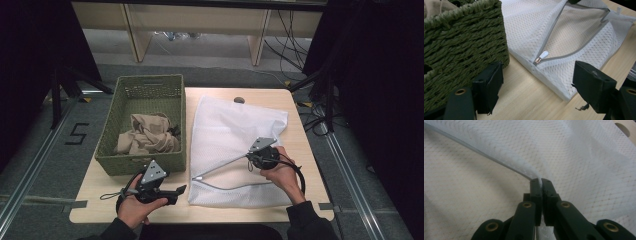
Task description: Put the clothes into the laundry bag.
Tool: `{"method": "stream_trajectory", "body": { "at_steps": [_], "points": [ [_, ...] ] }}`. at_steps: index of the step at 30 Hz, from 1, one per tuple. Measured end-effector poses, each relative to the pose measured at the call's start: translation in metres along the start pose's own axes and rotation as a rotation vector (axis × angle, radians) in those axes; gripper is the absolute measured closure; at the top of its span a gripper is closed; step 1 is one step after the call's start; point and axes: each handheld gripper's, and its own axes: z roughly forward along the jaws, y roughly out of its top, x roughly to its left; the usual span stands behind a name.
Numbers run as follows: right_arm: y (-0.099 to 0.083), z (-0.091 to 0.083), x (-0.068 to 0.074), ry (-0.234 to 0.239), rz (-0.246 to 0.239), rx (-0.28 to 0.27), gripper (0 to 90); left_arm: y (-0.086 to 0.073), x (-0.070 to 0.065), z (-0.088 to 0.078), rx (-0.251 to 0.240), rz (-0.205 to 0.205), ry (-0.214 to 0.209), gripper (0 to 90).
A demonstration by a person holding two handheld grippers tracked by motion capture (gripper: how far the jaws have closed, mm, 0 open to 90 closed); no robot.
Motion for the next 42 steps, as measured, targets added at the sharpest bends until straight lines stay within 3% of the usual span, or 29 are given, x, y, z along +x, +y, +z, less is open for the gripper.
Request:
{"method": "stream_trajectory", "body": {
  "at_steps": [2, 7, 10, 12, 14, 17, 19, 21, 27, 33, 34, 35, 36, 37, 39, 42],
  "points": [
    [0.000, -0.004, -0.003, -0.001, 0.043, -0.002, 89.4, 0.001, 0.000, -0.001, 0.001, 0.004, -0.003, 24.3],
    [0.000, -0.010, -0.009, -0.017, 0.053, -0.007, 89.4, 0.003, 0.000, -0.002, -0.005, -0.011, -0.004, 24.1],
    [0.001, -0.015, -0.016, -0.036, 0.051, -0.015, 89.4, 0.006, 0.000, -0.003, -0.015, -0.009, -0.010, 24.1],
    [0.001, -0.018, -0.019, -0.033, 0.063, -0.023, 89.4, 0.007, 0.002, -0.005, 0.001, 0.014, -0.018, 24.1],
    [0.001, -0.021, -0.023, -0.043, 0.070, -0.033, 89.4, 0.007, 0.002, -0.004, -0.006, 0.005, -0.018, 24.0],
    [0.002, -0.023, -0.026, -0.049, 0.083, -0.041, 89.4, 0.010, 0.002, -0.005, -0.017, -0.006, -0.011, 24.0],
    [0.003, -0.026, -0.030, -0.047, 0.092, -0.045, 89.4, 0.013, 0.004, -0.007, -0.018, 0.009, -0.007, 24.1],
    [0.004, -0.030, -0.034, -0.047, 0.101, -0.055, 89.4, 0.017, 0.004, -0.010, -0.036, -0.008, -0.001, 24.0],
    [0.010, -0.039, -0.043, -0.068, 0.088, -0.072, 89.4, 0.028, 0.010, -0.017, -0.035, 0.012, 0.012, 23.9],
    [0.015, -0.045, -0.049, -0.071, 0.072, -0.102, 89.4, 0.050, 0.020, -0.024, -0.023, 0.033, 0.048, 23.9],
    [0.016, -0.049, -0.051, -0.082, 0.075, -0.111, 89.4, 0.060, 0.027, -0.028, 0.002, 0.054, 0.074, 23.9],
    [0.016, -0.049, -0.051, -0.082, 0.075, -0.111, 89.4, 0.060, 0.027, -0.028, 0.002, 0.054, 0.074, 23.7],
    [0.016, -0.050, -0.052, -0.079, 0.057, -0.118, 89.4, 0.066, 0.030, -0.030, 0.010, 0.047, 0.091, 23.7],
    [0.016, -0.052, -0.051, -0.088, 0.082, -0.119, 89.4, 0.071, 0.034, -0.033, 0.027, 0.058, 0.108, 23.0],
    [0.017, -0.055, -0.053, -0.090, 0.080, -0.135, 89.5, 0.082, 0.044, -0.038, 0.059, 0.107, 0.157, 22.4],
    [0.017, -0.058, -0.054, -0.098, 0.069, -0.142, 89.4, 0.098, 0.061, -0.041, 0.115, 0.128, 0.215, 20.5]
  ]
}}
